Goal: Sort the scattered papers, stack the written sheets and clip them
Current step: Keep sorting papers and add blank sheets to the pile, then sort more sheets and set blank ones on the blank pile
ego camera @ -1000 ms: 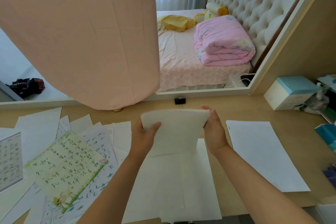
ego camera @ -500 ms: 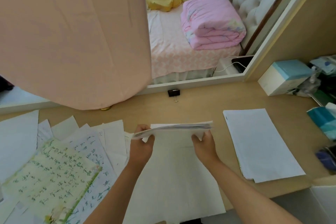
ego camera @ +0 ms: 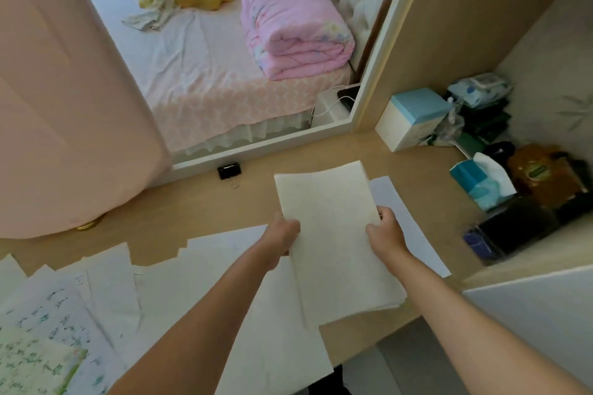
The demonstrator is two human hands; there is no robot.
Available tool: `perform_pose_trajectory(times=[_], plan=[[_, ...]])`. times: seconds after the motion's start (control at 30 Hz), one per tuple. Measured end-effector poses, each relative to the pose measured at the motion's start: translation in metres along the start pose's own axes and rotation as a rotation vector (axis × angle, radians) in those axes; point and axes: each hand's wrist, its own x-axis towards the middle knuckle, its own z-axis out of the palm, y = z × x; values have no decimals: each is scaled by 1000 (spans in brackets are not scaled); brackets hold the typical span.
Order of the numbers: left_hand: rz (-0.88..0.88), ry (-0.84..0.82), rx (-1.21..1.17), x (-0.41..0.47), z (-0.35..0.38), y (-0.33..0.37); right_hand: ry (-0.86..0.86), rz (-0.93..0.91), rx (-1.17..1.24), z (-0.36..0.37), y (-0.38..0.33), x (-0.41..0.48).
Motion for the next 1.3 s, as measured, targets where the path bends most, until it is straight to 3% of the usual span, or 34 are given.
perform_pose_trajectory(times=[0.3, 0.43, 0.5, 0.63, 0.8, 1.03, 1.1, 1.2, 1.3], plan=[[-48, 93, 215, 75, 129, -19, 58, 1, -92, -79, 73, 92], [-113, 202, 430, 93, 154, -27, -20, 50, -482, -80, 97, 126], [-137, 222, 436, 96, 159, -31, -82, 123, -536, -78, 103, 133], [-150, 214, 322, 96, 156, -37, -83, 156, -396, -66, 106, 133], [-194, 370, 479, 89, 117, -49, -191, 65, -304, -30, 87, 110], [-177, 344, 401, 60, 54, -60, -347, 21, -424, 14, 63, 85], [-135, 358, 309, 50, 45, -59, -315, -43, -547, 16, 56, 80], [-79, 443, 279, 31, 23, -64, -223, -314, -629, 29, 37, 58], [-51, 483, 416, 5, -14, -86, -387, -517, -531, 63, 12, 15]])
